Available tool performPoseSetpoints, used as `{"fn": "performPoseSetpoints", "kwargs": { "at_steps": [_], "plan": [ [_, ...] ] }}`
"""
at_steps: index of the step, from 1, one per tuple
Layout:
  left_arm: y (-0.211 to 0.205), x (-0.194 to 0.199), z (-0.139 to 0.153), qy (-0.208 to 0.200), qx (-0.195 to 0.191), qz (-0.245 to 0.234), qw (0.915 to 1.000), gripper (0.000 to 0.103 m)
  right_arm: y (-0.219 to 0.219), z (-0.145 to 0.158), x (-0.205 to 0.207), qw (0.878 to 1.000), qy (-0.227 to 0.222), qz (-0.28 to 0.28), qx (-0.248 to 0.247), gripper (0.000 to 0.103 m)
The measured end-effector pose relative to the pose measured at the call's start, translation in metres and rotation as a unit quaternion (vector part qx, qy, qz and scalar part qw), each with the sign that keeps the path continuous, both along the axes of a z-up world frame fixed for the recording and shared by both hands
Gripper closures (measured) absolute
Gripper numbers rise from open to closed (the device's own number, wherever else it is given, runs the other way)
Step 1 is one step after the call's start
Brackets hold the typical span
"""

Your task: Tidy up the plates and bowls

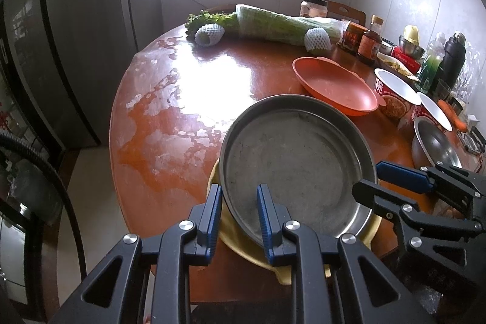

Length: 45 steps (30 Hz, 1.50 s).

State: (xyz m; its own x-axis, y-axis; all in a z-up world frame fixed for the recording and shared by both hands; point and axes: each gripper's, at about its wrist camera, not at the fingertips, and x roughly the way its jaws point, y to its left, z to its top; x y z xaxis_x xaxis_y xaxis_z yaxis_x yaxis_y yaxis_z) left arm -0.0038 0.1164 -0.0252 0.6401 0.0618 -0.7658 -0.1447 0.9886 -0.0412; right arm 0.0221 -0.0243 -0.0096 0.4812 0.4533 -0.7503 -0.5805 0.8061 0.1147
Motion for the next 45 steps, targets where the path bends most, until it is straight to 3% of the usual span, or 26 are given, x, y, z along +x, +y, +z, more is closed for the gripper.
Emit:
{"fn": "performPoseSetpoints", "kwargs": {
  "at_steps": [24, 31, 45],
  "plan": [
    [-0.001, -0.008, 0.010, -0.014, 0.003, -0.005, 0.9999, 0.075, -0.008, 0.002, -0.002, 1.000, 0.006, -0.007, 0.011, 0.061],
    [-0.005, -0.009, 0.019, -0.024, 0.004, -0.009, 0.9997, 0.073, -0.016, 0.006, -0.002, 1.000, 0.005, -0.015, 0.023, 0.056],
    [-0.014, 0.030, 0.040, -0.033, 0.012, -0.042, 0.9985, 0.068, -0.045, 0.018, 0.027, 0.995, 0.015, -0.069, 0.064, 0.048]
  ]
}}
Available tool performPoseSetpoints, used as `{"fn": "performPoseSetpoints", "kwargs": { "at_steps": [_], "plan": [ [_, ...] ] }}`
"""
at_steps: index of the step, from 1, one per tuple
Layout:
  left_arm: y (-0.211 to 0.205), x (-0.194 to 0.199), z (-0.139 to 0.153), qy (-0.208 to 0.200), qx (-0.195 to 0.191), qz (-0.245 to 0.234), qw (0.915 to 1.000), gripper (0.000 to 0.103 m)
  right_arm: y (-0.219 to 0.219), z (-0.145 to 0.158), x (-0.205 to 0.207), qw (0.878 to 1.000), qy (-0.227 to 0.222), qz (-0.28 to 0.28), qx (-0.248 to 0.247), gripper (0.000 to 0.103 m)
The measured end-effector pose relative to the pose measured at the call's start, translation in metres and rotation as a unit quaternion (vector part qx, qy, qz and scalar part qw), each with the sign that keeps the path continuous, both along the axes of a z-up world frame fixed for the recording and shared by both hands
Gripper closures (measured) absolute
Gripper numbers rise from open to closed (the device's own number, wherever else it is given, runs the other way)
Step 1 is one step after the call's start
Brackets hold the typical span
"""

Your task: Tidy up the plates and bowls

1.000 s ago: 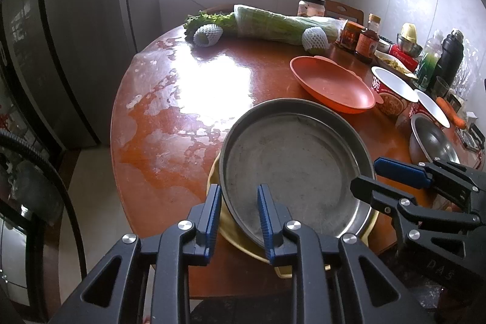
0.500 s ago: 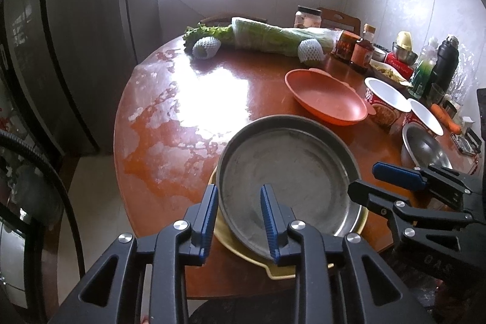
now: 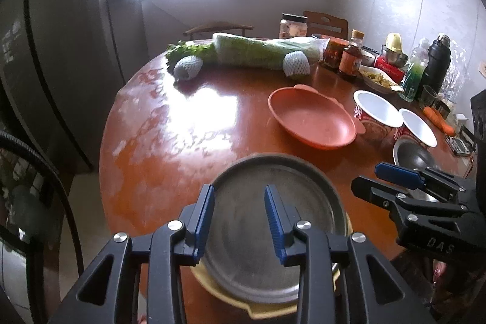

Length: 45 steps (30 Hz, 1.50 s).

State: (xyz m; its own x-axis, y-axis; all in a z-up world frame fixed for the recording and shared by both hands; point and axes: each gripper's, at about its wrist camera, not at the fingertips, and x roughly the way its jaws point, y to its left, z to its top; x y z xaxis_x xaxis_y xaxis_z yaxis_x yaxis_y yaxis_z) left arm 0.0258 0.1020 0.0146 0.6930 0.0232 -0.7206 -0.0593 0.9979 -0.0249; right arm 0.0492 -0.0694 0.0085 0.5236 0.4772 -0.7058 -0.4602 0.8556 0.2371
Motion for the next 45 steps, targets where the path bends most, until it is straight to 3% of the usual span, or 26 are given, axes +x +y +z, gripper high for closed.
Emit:
{"fn": "performPoseSetpoints", "kwargs": {
  "at_steps": [17, 27, 45],
  "plan": [
    [-0.019, 0.098, 0.010, 0.034, 0.028, -0.082, 0.9956, 0.067, -0.022, -0.009, 0.069, 0.991, 0.068, -0.107, 0.034, 0.047],
    [-0.032, 0.159, -0.008, 0.095, 0.019, -0.146, 0.9845, 0.066, -0.024, -0.019, 0.091, 0.984, 0.110, -0.140, 0.030, 0.046],
    [-0.042, 0.233, -0.035, 0.136, 0.021, -0.182, 0.9735, 0.066, -0.026, -0.030, 0.116, 0.971, 0.158, -0.178, 0.008, 0.046]
  ]
}}
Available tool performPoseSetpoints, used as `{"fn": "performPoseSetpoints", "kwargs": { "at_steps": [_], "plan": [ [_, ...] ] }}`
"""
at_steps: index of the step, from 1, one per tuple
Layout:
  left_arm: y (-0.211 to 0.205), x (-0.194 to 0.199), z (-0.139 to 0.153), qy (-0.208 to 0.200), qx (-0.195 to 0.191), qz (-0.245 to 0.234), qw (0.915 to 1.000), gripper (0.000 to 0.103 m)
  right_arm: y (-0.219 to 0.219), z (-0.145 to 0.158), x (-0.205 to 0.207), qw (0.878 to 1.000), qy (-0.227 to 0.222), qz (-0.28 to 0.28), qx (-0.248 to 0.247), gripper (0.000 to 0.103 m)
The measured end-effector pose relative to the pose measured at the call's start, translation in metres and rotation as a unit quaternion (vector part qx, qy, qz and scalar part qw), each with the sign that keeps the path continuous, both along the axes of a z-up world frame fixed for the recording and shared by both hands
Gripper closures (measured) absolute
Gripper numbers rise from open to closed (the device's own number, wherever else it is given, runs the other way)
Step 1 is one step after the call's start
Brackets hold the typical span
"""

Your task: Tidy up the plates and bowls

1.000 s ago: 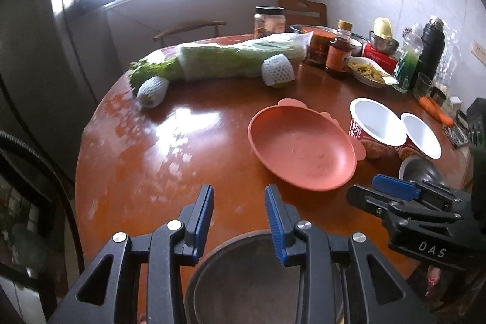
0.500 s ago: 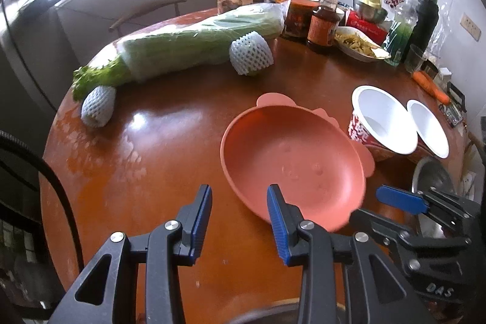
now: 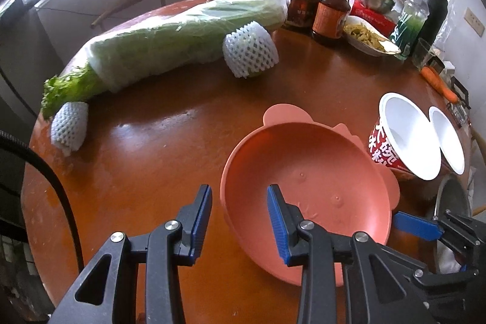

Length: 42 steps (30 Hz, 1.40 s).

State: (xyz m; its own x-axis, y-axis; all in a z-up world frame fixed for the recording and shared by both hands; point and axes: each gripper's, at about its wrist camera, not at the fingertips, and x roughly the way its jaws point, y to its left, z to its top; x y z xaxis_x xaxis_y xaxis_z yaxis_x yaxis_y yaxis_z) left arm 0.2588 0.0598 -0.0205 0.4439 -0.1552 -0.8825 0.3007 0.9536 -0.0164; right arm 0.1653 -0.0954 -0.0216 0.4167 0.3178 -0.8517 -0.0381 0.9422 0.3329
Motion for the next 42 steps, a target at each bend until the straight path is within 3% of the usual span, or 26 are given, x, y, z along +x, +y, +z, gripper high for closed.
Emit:
{"fn": "performPoseSetpoints", "kwargs": {
  "at_steps": [8, 14, 31, 37, 42],
  "plan": [
    [0.002, 0.013, -0.012, 0.017, -0.007, -0.003, 0.9998, 0.066, 0.005, -0.004, 0.018, 0.999, 0.020, -0.014, -0.025, 0.046],
    [0.009, 0.016, -0.023, 0.033, -0.011, 0.004, 0.9994, 0.072, 0.010, -0.009, 0.027, 0.998, 0.023, -0.012, -0.052, 0.046],
    [0.052, -0.019, -0.024, 0.030, -0.015, 0.030, 0.9990, 0.073, 0.053, -0.005, 0.023, 0.996, -0.024, 0.060, -0.066, 0.046],
    [0.068, -0.037, -0.025, 0.022, -0.019, 0.043, 0.9986, 0.073, 0.068, -0.009, 0.019, 0.994, -0.034, 0.085, -0.059, 0.057],
    [0.083, -0.051, -0.024, 0.017, -0.031, 0.057, 0.9977, 0.073, 0.079, -0.013, 0.013, 0.992, -0.047, 0.103, -0.051, 0.060]
  ]
}}
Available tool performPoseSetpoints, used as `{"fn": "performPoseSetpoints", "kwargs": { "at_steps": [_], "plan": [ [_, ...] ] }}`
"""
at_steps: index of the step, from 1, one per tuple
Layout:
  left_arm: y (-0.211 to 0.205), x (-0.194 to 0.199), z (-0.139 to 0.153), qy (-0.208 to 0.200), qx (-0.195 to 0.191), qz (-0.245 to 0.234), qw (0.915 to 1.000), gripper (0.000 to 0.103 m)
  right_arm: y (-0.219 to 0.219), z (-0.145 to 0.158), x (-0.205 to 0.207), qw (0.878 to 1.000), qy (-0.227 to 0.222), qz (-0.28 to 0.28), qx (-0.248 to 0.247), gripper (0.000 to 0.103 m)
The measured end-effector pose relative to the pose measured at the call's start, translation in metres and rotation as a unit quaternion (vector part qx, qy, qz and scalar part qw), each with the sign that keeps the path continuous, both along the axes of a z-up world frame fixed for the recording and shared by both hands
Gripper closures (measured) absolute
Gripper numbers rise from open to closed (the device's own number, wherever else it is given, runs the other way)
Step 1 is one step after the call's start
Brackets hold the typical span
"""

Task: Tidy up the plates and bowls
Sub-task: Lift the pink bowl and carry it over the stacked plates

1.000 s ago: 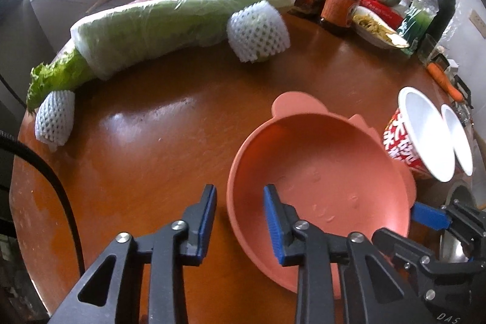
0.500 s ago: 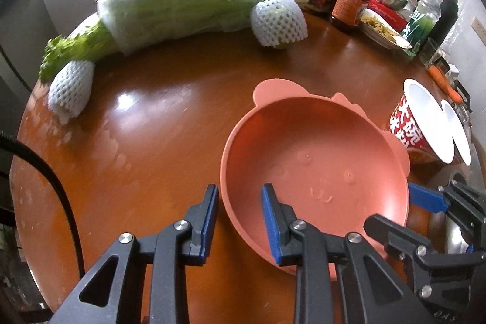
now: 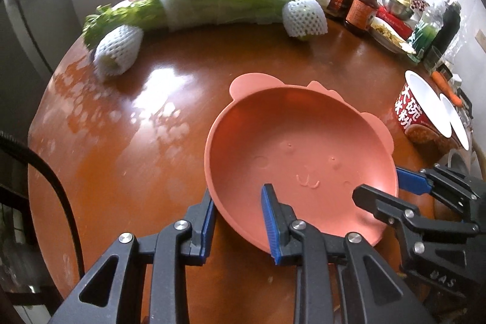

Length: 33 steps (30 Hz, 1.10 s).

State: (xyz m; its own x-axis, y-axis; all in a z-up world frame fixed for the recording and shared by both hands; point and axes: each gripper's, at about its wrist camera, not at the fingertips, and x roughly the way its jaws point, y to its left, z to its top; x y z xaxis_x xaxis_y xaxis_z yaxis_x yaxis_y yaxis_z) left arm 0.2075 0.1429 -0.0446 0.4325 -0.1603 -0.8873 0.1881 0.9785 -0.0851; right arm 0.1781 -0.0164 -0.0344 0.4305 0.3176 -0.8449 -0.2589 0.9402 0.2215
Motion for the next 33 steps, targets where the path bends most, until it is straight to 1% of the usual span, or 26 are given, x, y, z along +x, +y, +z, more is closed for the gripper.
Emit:
{"fn": "performPoseSetpoints", "kwargs": {
  "at_steps": [5, 7, 10, 14, 24, 33],
  "plan": [
    [0.010, -0.008, 0.000, -0.013, -0.015, 0.020, 0.9996, 0.073, 0.004, -0.002, -0.002, 1.000, -0.009, 0.000, 0.004, 0.068],
    [0.011, -0.010, 0.000, -0.014, -0.019, 0.024, 0.9994, 0.073, 0.005, 0.000, -0.004, 1.000, -0.020, 0.001, 0.006, 0.068],
    [0.015, -0.011, 0.001, -0.016, -0.032, 0.030, 0.9989, 0.073, 0.008, 0.005, -0.005, 0.999, -0.039, 0.004, -0.004, 0.068],
    [0.021, -0.015, 0.005, -0.024, -0.044, 0.038, 0.9980, 0.073, 0.009, 0.013, -0.008, 0.999, -0.048, 0.010, 0.004, 0.068],
    [0.027, -0.030, 0.028, -0.059, -0.028, 0.051, 0.9965, 0.073, 0.015, 0.030, -0.020, 0.997, -0.074, 0.026, 0.013, 0.068],
    [0.023, -0.056, 0.059, -0.097, -0.023, 0.055, 0.9934, 0.073, 0.012, 0.056, -0.040, 0.993, -0.103, 0.038, 0.030, 0.068]
  ]
}}
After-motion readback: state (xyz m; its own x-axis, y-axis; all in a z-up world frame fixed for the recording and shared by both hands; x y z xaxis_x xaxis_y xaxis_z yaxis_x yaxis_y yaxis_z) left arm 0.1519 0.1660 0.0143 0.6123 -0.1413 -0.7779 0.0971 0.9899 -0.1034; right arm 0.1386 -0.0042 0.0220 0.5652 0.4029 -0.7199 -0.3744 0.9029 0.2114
